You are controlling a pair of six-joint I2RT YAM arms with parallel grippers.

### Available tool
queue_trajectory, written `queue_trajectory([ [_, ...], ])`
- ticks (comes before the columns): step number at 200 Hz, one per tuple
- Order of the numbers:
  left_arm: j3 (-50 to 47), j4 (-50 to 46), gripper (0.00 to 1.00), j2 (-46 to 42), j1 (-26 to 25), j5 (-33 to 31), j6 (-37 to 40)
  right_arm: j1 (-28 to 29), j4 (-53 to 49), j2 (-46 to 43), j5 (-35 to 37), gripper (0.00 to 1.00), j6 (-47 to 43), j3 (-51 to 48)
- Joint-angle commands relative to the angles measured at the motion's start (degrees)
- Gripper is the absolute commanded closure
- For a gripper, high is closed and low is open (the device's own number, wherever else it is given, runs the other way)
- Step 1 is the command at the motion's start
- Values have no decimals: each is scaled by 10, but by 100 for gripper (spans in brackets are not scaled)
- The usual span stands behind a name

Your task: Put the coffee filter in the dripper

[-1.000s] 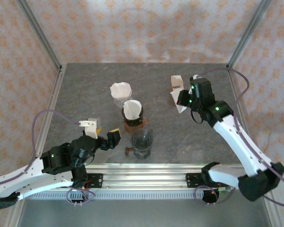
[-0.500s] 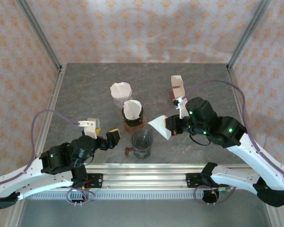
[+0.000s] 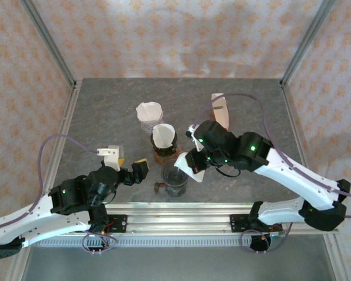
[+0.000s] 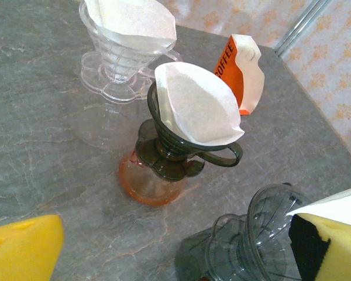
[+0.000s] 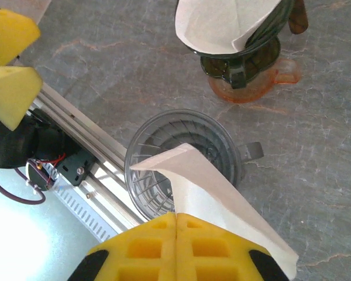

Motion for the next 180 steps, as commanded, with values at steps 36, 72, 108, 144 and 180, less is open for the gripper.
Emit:
queue_trajectory([
  [36,33,-13,0,6,3,10,13,27,-74,106,7,100,-46,99],
  [72,32,-12,0,3,3,10,16,36,-84,151,2,100,-55,124],
  [108,32,-10,0,0,3,12,18,38,-74,178,-10,100,-54,125],
  [144,28,-7,0,0,3,11,20,39,-50,197,-12,100,-53,110],
  [180,22,-4,0,1,3,16,16,39,-27,207,-12,100,-47,86],
])
